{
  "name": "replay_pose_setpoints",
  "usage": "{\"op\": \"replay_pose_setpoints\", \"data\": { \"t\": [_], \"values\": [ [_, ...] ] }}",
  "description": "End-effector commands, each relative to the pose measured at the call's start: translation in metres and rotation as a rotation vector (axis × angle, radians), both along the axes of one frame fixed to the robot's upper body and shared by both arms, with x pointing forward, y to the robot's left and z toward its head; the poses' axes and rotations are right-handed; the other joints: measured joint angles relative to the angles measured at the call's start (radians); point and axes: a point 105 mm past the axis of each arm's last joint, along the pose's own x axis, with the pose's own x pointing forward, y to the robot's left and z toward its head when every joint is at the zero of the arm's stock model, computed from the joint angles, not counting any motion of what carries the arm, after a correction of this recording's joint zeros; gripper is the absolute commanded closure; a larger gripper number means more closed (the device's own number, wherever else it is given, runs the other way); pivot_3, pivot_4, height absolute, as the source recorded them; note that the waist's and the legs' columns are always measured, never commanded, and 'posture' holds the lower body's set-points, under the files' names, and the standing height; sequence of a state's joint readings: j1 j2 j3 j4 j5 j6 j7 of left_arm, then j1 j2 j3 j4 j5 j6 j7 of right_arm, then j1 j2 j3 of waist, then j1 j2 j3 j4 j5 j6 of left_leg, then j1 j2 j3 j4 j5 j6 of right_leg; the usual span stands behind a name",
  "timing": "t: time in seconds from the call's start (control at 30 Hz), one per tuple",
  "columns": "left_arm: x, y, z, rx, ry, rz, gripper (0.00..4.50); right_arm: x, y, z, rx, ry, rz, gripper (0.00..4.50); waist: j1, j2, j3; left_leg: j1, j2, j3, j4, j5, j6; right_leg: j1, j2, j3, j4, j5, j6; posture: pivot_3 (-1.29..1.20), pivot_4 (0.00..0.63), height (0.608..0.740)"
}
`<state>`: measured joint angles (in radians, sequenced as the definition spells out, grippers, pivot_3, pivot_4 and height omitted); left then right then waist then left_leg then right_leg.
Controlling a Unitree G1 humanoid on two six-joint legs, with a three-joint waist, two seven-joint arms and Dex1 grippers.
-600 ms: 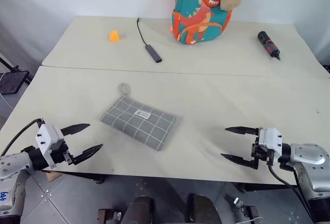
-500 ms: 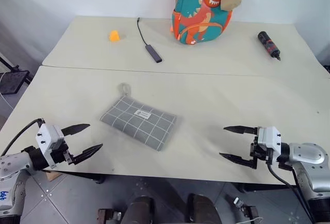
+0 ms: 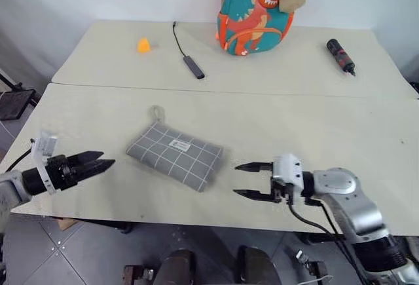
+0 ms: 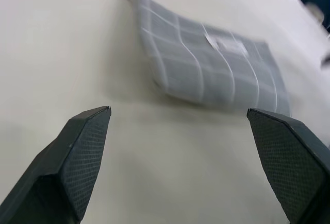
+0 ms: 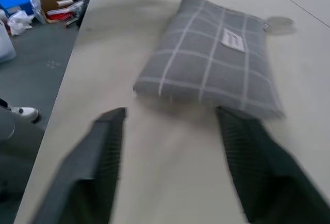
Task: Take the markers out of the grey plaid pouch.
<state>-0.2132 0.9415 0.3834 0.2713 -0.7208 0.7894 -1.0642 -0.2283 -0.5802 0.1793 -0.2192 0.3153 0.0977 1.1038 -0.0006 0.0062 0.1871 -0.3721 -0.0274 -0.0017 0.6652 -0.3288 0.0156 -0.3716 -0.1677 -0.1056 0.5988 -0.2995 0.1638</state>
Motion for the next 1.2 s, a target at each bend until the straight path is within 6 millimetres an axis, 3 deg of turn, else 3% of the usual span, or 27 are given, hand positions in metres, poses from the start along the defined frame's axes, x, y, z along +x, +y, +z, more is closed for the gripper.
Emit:
{"op": "replay_pose_setpoints", "data": {
  "t": [0.03,0.17,0.33,0.57,0.87,1.07,1.2],
  "values": [
    [0.011,-0.004,0.015,-0.005,-0.039,-0.034,0.00,0.006,0.002,0.006,0.006,-0.043,-0.043,3.05,0.001,-0.002,0.000,0.000,-0.001,0.000,0.000,0.000,0.000,-0.001,0.000,0.000,0.003,0.000,0.000,0.00,0.150,0.740],
    [0.025,-0.007,0.014,-0.054,0.016,-0.031,0.00,0.004,0.010,0.002,-0.010,-0.053,-0.003,4.47,-0.002,-0.003,0.000,0.000,-0.001,0.002,0.001,0.000,0.000,-0.002,0.000,0.000,0.004,0.000,-0.001,0.00,0.150,0.740],
    [0.057,-0.016,0.016,-0.084,0.052,-0.004,0.00,0.003,0.032,-0.001,-0.003,-0.043,0.038,4.47,-0.005,-0.004,-0.001,0.001,0.002,0.010,0.002,0.000,-0.001,-0.004,0.000,0.000,0.005,0.000,-0.002,0.00,0.150,0.740],
    [0.075,-0.042,-0.004,-0.091,0.232,-0.057,0.00,0.015,0.041,-0.019,-0.061,-0.012,-0.003,4.47,-0.009,-0.006,-0.001,0.001,0.002,0.014,0.003,0.000,0.000,-0.005,0.000,-0.001,0.006,0.000,-0.002,0.00,0.150,0.740],
    [0.061,-0.076,-0.003,-0.185,0.384,-0.206,0.00,0.037,0.039,-0.013,-0.094,-0.012,-0.090,4.47,-0.008,-0.007,-0.002,0.001,0.002,0.012,0.003,0.000,0.000,-0.005,0.000,-0.001,0.007,0.000,-0.002,0.00,0.150,0.740],
    [0.031,-0.104,-0.001,-0.223,0.446,-0.309,0.00,0.053,0.035,0.002,-0.103,-0.036,-0.130,4.47,-0.018,-0.007,-0.002,0.001,0.003,0.010,0.003,0.000,0.000,-0.005,0.000,0.000,0.007,0.000,-0.002,0.00,0.150,0.740],
    [0.009,-0.112,0.001,-0.238,0.463,-0.319,0.00,0.057,0.032,0.006,-0.115,-0.045,-0.130,4.47,-0.027,-0.007,-0.002,0.001,0.006,0.009,0.004,0.000,0.000,-0.005,0.000,0.002,0.007,0.000,-0.002,0.00,0.150,0.740]
  ]
}}
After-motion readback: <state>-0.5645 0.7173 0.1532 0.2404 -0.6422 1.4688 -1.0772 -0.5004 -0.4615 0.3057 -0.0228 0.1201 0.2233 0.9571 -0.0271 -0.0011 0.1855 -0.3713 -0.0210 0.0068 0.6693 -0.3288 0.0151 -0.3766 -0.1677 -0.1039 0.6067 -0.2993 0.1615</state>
